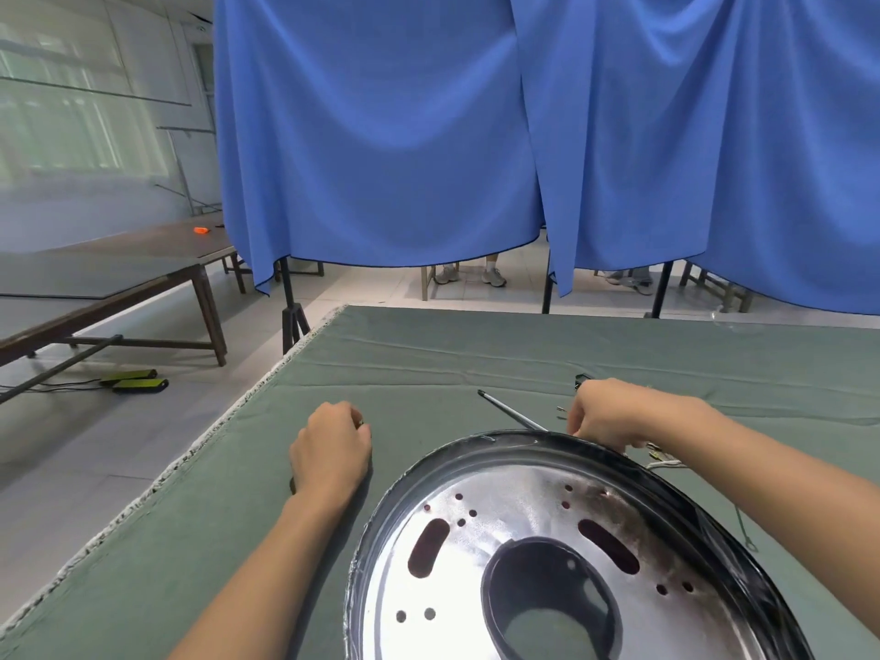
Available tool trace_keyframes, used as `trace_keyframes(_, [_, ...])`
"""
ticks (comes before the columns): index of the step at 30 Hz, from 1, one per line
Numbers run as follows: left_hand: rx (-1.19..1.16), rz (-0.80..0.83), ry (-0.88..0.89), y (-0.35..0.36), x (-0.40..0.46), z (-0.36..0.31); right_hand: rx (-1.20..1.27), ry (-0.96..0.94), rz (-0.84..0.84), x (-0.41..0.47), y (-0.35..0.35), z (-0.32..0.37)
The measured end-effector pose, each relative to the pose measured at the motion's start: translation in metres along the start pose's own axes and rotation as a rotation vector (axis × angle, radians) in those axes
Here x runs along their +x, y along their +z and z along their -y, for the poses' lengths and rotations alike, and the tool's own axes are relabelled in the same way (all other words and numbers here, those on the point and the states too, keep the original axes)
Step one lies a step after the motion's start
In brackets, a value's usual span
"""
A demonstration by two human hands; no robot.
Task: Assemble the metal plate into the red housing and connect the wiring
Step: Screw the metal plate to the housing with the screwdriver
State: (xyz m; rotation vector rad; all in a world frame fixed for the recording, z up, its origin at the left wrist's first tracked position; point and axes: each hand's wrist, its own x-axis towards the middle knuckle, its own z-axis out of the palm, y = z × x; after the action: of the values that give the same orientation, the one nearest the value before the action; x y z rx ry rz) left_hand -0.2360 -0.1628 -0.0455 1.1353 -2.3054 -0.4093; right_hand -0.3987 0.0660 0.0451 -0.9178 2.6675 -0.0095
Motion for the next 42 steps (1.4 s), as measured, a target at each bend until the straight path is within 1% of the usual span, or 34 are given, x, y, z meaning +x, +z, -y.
trace_keyframes(3, [0.014,-0.003,0.008,-0.002,-0.002,-0.002,-0.013,0.004,0.010,0.003,0.003,-0.002])
trace_keyframes(6, [0.005,-0.006,0.004,-0.002,-0.002,-0.004,-0.012,0.001,-0.009,0.003,0.006,-0.005])
trace_keyframes(10, [0.046,-0.001,0.042,0.000,-0.001,-0.006,-0.008,0.005,-0.039,0.005,0.010,-0.008])
trace_keyframes(15, [-0.051,-0.038,0.031,0.001,0.002,-0.002,-0.022,0.006,-0.046,0.008,0.014,-0.008])
trace_keyframes(17, [-0.165,-0.060,0.018,0.000,0.001,-0.002,-0.048,-0.014,-0.068,0.008,0.013,-0.008])
trace_keyframes(18, [-0.260,-0.070,-0.002,-0.002,0.001,-0.004,-0.059,-0.029,-0.088,0.007,0.013,-0.008])
trace_keyframes(21, [-0.687,-0.064,-0.132,-0.016,0.002,-0.015,-0.039,-0.086,-0.175,0.000,0.008,-0.008])
trace_keyframes(24, [-1.019,-0.092,-0.202,-0.046,0.000,-0.031,0.014,-0.148,-0.357,-0.010,-0.003,-0.009])
trace_keyframes(27, [-1.285,-0.111,-0.236,-0.087,-0.005,-0.048,0.078,-0.231,-0.538,-0.028,-0.020,-0.010])
trace_keyframes(29, [-1.436,-0.089,-0.251,-0.112,-0.012,-0.058,0.103,-0.288,-0.619,-0.044,-0.030,-0.009])
trace_keyframes(32, [-1.592,0.004,-0.298,-0.136,-0.026,-0.069,0.170,-0.380,-0.689,-0.071,-0.034,-0.001])
trace_keyframes(36, [-1.758,0.135,-0.452,-0.144,-0.047,-0.075,0.182,-0.426,-0.681,-0.105,-0.020,0.016])
trace_keyframes(39, [-1.772,0.172,-0.518,-0.140,-0.060,-0.068,0.154,-0.456,-0.688,-0.126,-0.006,0.024])
trace_keyframes(42, [-1.793,0.176,-0.545,-0.139,-0.071,-0.060,0.090,-0.480,-0.702,-0.141,0.004,0.024])
